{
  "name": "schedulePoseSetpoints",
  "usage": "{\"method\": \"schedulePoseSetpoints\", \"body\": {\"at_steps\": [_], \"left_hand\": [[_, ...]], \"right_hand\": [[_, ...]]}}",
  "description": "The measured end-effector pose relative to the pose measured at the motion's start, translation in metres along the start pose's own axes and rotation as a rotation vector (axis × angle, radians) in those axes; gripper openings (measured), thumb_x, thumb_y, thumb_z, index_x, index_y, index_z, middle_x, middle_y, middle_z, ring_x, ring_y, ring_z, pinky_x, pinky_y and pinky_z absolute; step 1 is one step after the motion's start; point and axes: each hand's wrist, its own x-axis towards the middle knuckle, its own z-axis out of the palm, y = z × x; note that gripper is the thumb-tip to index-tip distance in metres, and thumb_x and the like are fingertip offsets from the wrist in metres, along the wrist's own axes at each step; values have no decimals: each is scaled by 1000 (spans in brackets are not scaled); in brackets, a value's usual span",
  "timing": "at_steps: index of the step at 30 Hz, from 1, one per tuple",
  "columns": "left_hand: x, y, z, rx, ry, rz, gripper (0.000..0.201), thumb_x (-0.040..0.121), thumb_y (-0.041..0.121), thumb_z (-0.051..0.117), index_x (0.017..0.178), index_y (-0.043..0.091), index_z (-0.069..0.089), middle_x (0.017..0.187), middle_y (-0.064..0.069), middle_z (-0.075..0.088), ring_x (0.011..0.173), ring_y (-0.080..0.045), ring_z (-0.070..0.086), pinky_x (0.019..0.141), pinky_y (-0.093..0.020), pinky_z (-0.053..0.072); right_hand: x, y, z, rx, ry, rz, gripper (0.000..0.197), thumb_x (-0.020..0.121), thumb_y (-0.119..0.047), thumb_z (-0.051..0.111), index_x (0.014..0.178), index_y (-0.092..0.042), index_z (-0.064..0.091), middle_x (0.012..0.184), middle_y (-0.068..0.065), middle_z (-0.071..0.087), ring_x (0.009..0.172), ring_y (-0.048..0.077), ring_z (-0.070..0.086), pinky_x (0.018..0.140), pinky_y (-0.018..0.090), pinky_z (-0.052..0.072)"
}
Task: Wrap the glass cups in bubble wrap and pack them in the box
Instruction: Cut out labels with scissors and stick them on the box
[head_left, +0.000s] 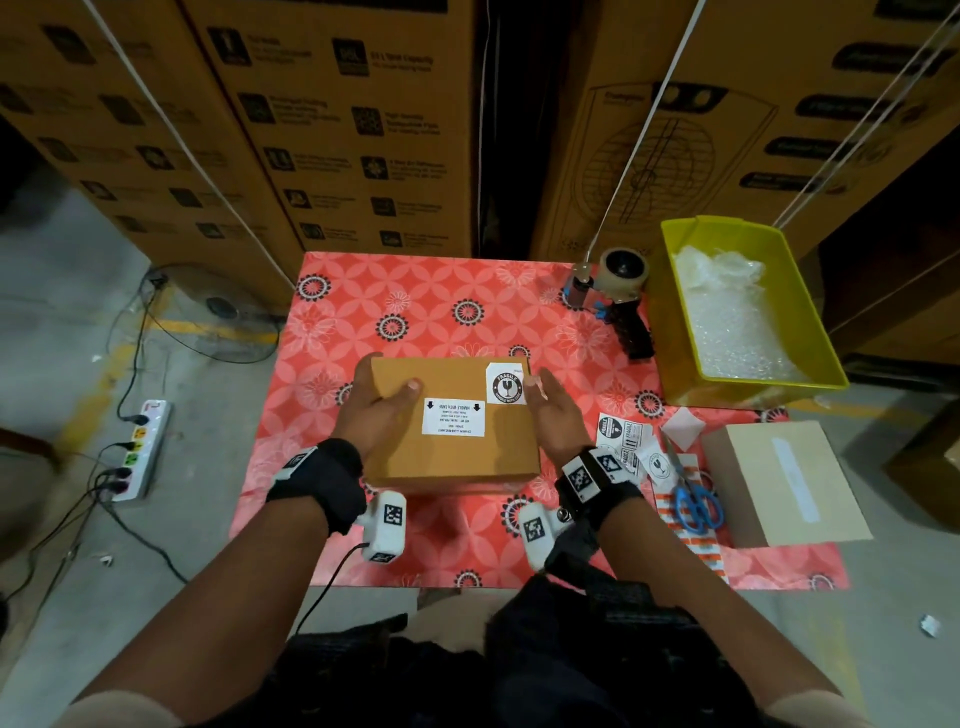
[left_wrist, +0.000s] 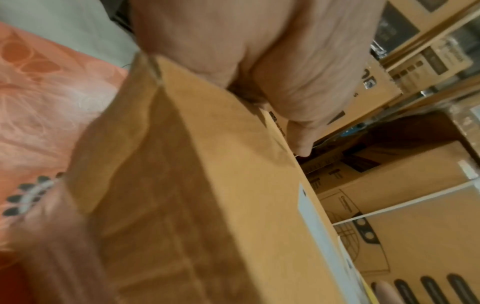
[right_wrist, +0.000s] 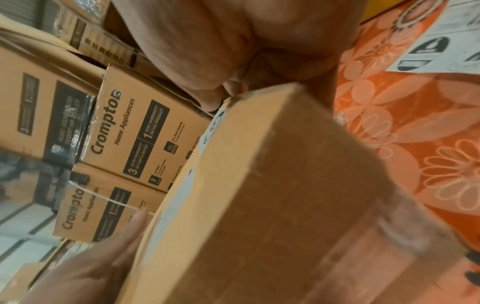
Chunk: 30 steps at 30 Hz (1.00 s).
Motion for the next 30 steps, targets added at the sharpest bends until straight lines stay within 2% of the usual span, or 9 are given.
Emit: {"method": "schedulePoseSetpoints", "body": {"at_steps": [2,4,8,14,18,20,23,26,30], "left_hand": [[-1,0,-1,-67,-11,-17,42,103,41,68,138,36,46,121,-2,71,115,-32,70,93,-45,59],[-3,0,-5,-96,2,-11,36,97,55,70,124,41,50,120,-3,70,112,-33,70,100,-57,57],[-10,3,-8,-129,39,86,34,99,57,66,117,34,48,108,2,65,101,-28,64,91,-48,54],[-23,4,-4,-155,97,234,22,108,37,61,106,22,46,98,4,59,86,-17,55,73,-33,44],[-31,0,2,-272,56,296,25,107,8,58,90,14,41,101,-8,44,95,-16,53,82,-23,47],[-32,-13,3,-262,36,300,22,104,8,63,94,13,44,104,-9,46,98,-21,56,88,-32,48],[-38,-38,-1,-203,5,295,28,97,23,66,123,21,55,137,-5,55,125,-36,57,101,-55,49],[-49,-53,0,-160,-61,281,55,105,13,62,152,38,49,163,21,38,153,-13,36,123,-55,36],[-51,-66,0,20,-91,330,67,110,16,57,163,47,31,176,20,12,161,0,1,131,-55,17]], "right_hand": [[3,-4,-2,-69,-8,-75,67,94,-74,53,149,-35,58,150,0,61,137,26,58,117,49,45],[-4,-12,-6,23,-11,-105,51,92,-62,64,131,-32,73,123,-3,77,115,24,73,105,51,55],[-12,-14,-11,180,-49,-122,25,99,-28,74,123,-24,77,106,3,82,97,29,78,89,50,62],[-24,-7,-20,380,-188,-146,60,93,2,74,149,-13,57,125,13,76,114,30,74,95,46,61],[-27,11,-18,368,-189,-138,87,85,15,75,160,-15,42,136,12,70,128,29,66,104,45,57],[-35,23,-17,362,-225,-129,93,81,15,78,161,-15,41,140,12,67,131,29,65,104,44,57],[-48,38,-19,359,-286,-96,97,78,11,84,161,-15,41,145,11,65,134,30,62,105,47,56],[-60,41,-22,341,-359,-112,94,79,3,87,159,-17,43,148,7,63,134,27,63,106,46,55],[-69,34,-20,172,-236,-164,59,95,-26,77,146,-42,51,139,-11,67,123,6,68,101,27,57]]}}
